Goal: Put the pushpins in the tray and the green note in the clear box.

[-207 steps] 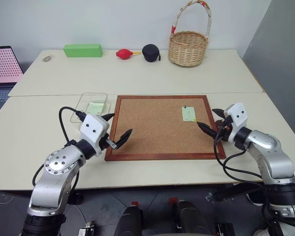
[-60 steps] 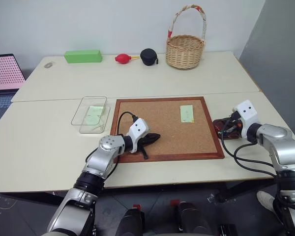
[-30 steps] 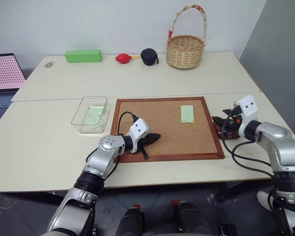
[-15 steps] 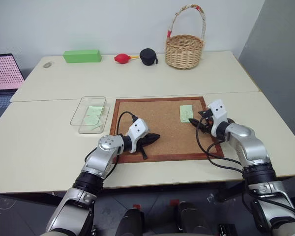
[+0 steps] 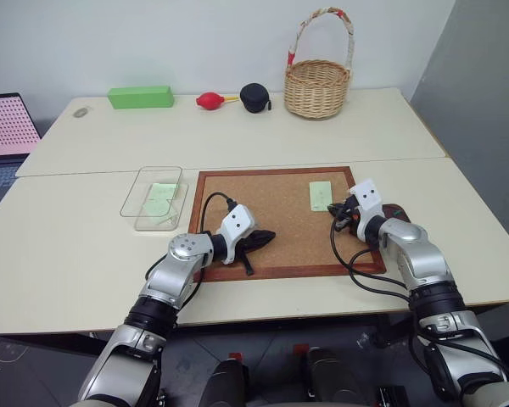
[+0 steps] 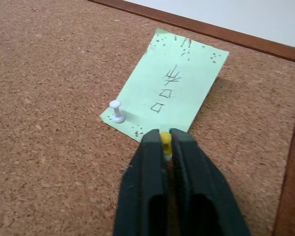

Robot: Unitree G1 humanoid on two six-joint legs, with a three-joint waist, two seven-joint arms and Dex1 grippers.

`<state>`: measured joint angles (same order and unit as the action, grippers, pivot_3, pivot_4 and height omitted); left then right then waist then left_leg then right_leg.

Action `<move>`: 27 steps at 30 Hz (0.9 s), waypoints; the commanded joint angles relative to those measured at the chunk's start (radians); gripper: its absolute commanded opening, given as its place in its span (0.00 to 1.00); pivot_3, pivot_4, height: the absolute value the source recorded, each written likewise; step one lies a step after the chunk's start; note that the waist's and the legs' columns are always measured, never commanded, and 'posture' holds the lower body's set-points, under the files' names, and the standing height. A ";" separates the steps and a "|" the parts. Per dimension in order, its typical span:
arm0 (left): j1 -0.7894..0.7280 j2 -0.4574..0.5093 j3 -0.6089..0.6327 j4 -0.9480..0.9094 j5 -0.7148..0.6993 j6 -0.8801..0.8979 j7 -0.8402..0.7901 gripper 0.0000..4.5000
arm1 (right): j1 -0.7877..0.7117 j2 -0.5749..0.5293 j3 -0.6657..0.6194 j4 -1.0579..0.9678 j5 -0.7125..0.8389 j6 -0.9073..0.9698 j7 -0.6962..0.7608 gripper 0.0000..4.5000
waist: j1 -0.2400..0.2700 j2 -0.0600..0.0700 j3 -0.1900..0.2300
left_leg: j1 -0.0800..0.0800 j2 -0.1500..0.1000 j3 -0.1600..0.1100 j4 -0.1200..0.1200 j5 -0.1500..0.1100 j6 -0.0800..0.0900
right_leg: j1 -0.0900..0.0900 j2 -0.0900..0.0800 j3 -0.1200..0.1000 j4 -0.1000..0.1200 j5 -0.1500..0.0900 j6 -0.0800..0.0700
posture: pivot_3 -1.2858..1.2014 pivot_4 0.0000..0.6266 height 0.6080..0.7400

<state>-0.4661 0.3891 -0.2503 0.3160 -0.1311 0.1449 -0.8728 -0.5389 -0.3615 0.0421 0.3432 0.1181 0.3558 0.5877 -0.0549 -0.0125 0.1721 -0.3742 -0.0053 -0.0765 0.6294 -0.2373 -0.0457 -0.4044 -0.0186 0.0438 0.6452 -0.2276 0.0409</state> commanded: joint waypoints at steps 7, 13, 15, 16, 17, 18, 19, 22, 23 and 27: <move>0.043 0.037 -0.033 0.082 0.088 0.059 0.035 0.00 | 0.007 -0.014 -0.024 -0.152 0.046 0.022 0.035 0.01 | 0.000 0.000 0.000 | 0.000 0.000 0.000 -0.001 0.000 0.000 | -0.001 0.000 0.000 0.000 0.000 0.000 | 0.52 0.24 1.00; 0.040 0.038 -0.038 0.089 0.099 0.062 0.036 0.00 | 0.022 -0.012 -0.044 -0.213 0.073 0.047 0.023 0.01 | -0.002 0.000 0.000 | 0.000 0.000 0.000 0.000 0.000 0.000 | 0.000 0.000 0.000 0.000 0.000 0.000 | 0.52 0.24 1.00; 0.040 0.039 -0.039 0.088 0.101 0.063 0.035 0.00 | 0.026 -0.022 -0.062 -0.238 0.086 0.061 0.017 0.01 | -0.002 0.000 0.000 | 0.000 0.000 0.000 0.000 0.000 0.000 | 0.000 0.000 0.000 0.000 0.000 -0.001 | 0.52 0.24 1.00; 0.041 0.039 -0.040 0.087 0.102 0.063 0.035 0.00 | 0.028 -0.033 -0.073 -0.252 0.091 0.069 0.016 0.01 | -0.002 0.000 0.000 | 0.000 0.000 0.000 0.000 0.000 0.000 | 0.000 0.000 0.000 0.000 0.000 -0.001 | 0.52 0.24 1.00; 0.042 0.040 -0.041 0.086 0.102 0.063 0.035 0.00 | 0.032 -0.044 -0.084 -0.266 0.098 0.079 0.016 0.01 | -0.001 0.000 0.000 | 0.000 0.000 0.000 0.000 0.000 0.000 | 0.000 0.000 0.000 0.000 0.000 -0.001 | 0.52 0.24 1.00; 0.043 0.040 -0.042 0.086 0.102 0.063 0.035 0.00 | 0.037 -0.059 -0.097 -0.279 0.105 0.091 0.020 0.01 | -0.001 0.000 0.000 | 0.000 0.000 -0.001 0.000 0.000 0.000 | 0.000 0.000 0.000 0.000 0.000 -0.001 | 0.52 0.24 1.00; 0.043 0.040 -0.042 0.087 0.102 0.062 0.035 0.00 | 0.043 -0.076 -0.106 -0.290 0.106 0.097 0.023 0.01 | 0.000 0.000 0.000 | 0.000 0.000 -0.001 0.000 0.000 0.000 | 0.000 0.000 0.000 0.000 0.000 -0.001 | 0.52 0.24 1.00; 0.043 0.041 -0.047 0.090 0.103 0.058 0.034 0.00 | 0.079 -0.162 -0.145 -0.321 0.102 0.129 0.035 0.01 | 0.002 0.000 0.000 | 0.000 0.000 -0.001 0.000 0.000 0.000 | 0.000 0.000 0.000 -0.001 0.000 -0.001 | 0.52 0.24 1.00; 0.043 0.042 -0.048 0.091 0.103 0.058 0.034 0.00 | 0.088 -0.183 -0.151 -0.325 0.100 0.136 0.035 0.01 | 0.003 0.000 0.000 | -0.001 0.000 -0.001 0.000 0.000 0.000 | 0.000 0.000 0.000 -0.001 0.000 -0.001 | 0.52 0.24 1.00; 0.037 0.041 -0.055 0.102 0.106 0.048 0.030 0.00 | 0.134 -0.313 -0.175 -0.300 0.071 0.175 0.045 0.01 | 0.004 0.000 0.000 | -0.001 0.000 -0.001 0.000 0.000 0.000 | 0.000 0.000 0.000 -0.001 -0.001 -0.001 | 0.52 0.24 1.00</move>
<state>-0.4690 0.3978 -0.2727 0.3112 -0.1095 0.1446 -0.8636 -0.4080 -0.6353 -0.0980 0.0624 0.1990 0.5120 0.6233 -0.0509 -0.0128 0.1717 -0.3747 -0.0054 -0.0772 0.6290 -0.2373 -0.0457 -0.4049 -0.0191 0.0434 0.6437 -0.2285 0.0398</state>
